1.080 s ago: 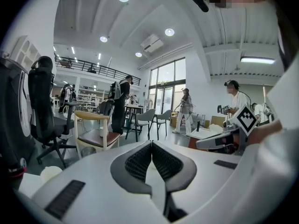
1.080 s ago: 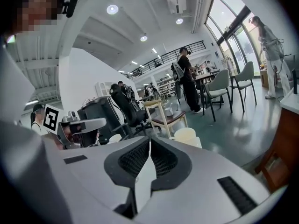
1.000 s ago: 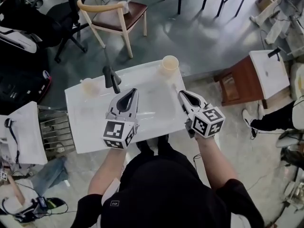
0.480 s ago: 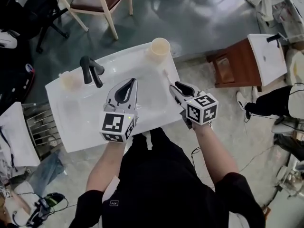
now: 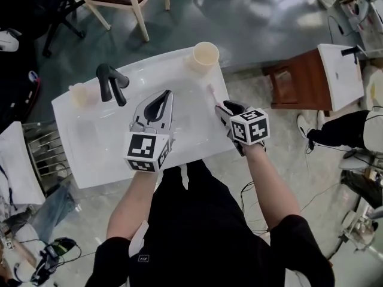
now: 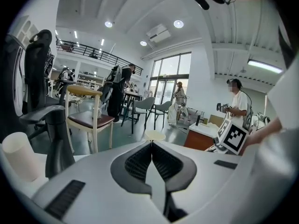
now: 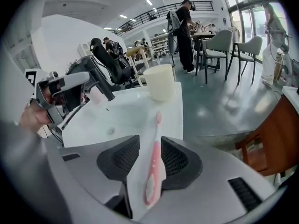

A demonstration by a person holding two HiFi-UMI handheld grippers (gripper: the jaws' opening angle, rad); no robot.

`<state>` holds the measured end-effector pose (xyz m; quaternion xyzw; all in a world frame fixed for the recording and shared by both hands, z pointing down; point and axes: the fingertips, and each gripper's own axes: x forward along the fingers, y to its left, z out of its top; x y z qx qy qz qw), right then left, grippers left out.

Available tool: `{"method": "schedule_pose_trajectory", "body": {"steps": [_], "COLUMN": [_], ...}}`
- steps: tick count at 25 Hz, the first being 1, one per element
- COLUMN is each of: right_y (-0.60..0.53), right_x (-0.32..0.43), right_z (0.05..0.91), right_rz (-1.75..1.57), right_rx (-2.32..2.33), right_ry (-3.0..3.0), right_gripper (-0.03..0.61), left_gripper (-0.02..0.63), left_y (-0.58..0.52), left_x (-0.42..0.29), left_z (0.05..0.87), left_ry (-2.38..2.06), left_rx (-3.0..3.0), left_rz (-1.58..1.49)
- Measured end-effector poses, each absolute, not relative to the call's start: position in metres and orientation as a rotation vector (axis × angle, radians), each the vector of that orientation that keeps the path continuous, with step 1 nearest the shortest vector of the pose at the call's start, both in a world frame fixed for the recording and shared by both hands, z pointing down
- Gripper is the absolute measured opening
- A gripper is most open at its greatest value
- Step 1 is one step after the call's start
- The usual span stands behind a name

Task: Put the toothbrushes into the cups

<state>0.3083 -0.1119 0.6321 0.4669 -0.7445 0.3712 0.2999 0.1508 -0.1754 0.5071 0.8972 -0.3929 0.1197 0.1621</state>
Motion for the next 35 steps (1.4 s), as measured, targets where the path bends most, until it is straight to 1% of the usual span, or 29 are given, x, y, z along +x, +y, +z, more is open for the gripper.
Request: {"method": "schedule_pose_trajectory", "body": {"steps": [14, 16, 19, 23, 26, 35], "right_y": [-0.111, -0.112, -0.113, -0.113, -0.112, -0.116], "right_x": [0.312, 0.314, 0.317, 0.311, 0.307, 0.306], "right_z": [0.660, 0.660, 0.661, 0.660, 0.660, 0.655], "right_rz": [0.968, 0.953, 0.902, 0.794, 0.772, 0.868], "right_rx": [1.190, 1.199, 1.203, 1.152, 1.133, 1.232], "right_ry": [-1.833, -1.814, -1.773, -1.730, -1.723, -1.749], "right_gripper": [0.151, 0.134, 0.089, 0.086, 0.061, 0.057], "left_gripper": [0.015, 0.015, 0.015, 0.015, 0.015, 0.015], "left_y": [-0.165, -0.164, -0.164, -0.163, -0.162, -0.153], "left_x": [0.132, 0.127, 0.120, 0.111, 0.106, 0.090], "left_z": [0.508, 0.506, 0.502, 0.497, 0.490, 0.491], "left_ry": [-1.142, -1.150, -1.164, -1.180, -1.186, -1.175], "left_rx": [2.530, 2.526, 2.517, 2.511, 2.510, 2.480], "left_rz": [0.303, 0.295, 0.280, 0.259, 0.244, 0.238]}}
